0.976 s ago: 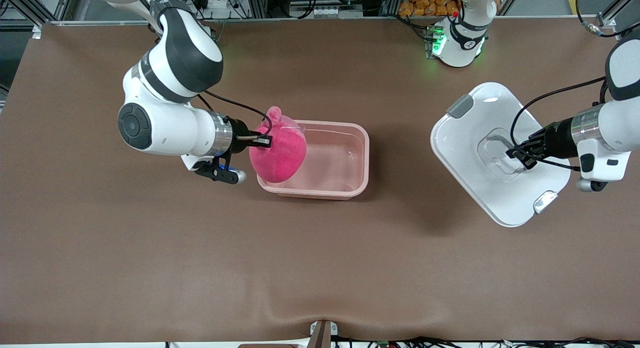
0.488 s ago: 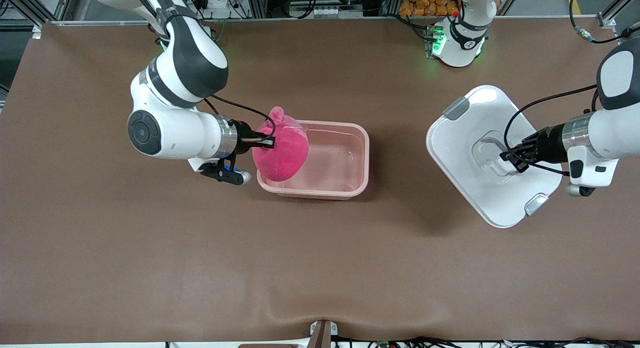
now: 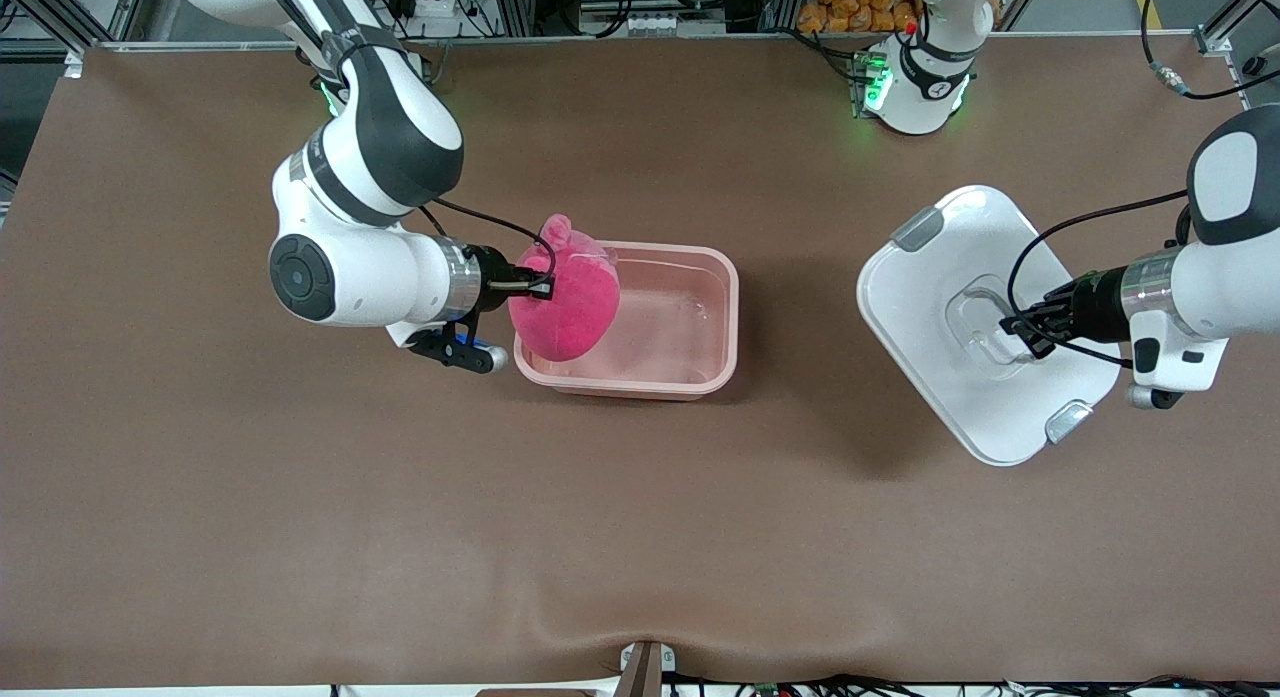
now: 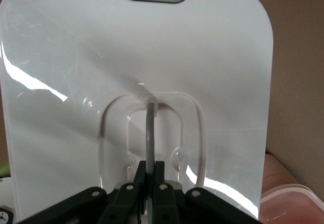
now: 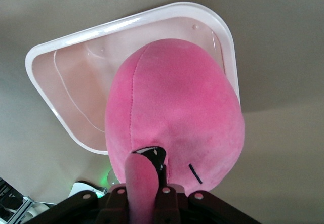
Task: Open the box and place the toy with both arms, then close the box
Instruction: 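Move the pink toy over the open pink box with the right gripper, then lower the toy into the box and open the right gripper, then withdraw the right gripper from the box while the left gripper brings the lid, then lower the white lid onto the box with the left gripper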
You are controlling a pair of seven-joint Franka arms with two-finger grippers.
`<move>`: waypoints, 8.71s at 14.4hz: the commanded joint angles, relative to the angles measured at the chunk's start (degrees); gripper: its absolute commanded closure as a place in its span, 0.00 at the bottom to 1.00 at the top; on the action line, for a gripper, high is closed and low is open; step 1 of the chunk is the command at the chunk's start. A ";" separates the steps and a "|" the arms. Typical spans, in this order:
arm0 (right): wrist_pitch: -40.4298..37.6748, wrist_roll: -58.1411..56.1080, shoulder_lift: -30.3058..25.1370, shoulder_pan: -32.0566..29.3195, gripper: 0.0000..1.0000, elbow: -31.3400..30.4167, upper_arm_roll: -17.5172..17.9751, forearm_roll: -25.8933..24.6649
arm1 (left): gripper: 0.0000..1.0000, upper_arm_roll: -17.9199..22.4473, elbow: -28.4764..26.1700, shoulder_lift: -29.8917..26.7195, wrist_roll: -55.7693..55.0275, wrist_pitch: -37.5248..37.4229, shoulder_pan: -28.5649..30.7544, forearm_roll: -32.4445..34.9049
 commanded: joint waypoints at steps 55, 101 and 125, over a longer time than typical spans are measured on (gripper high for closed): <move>24.26 4.04 13.25 12.83 1.00 -1.09 -0.50 -8.33 | 1.00 -0.09 -0.02 0.83 4.63 0.41 2.14 1.62; 25.62 4.92 3.87 11.53 0.00 -1.18 -1.81 -9.48 | 1.00 -0.44 0.59 0.75 6.48 0.14 3.02 1.53; -4.19 -36.64 -23.82 -21.61 0.00 -7.95 -2.96 -28.37 | 1.00 -10.90 4.11 4.78 -60.29 14.02 -19.03 8.46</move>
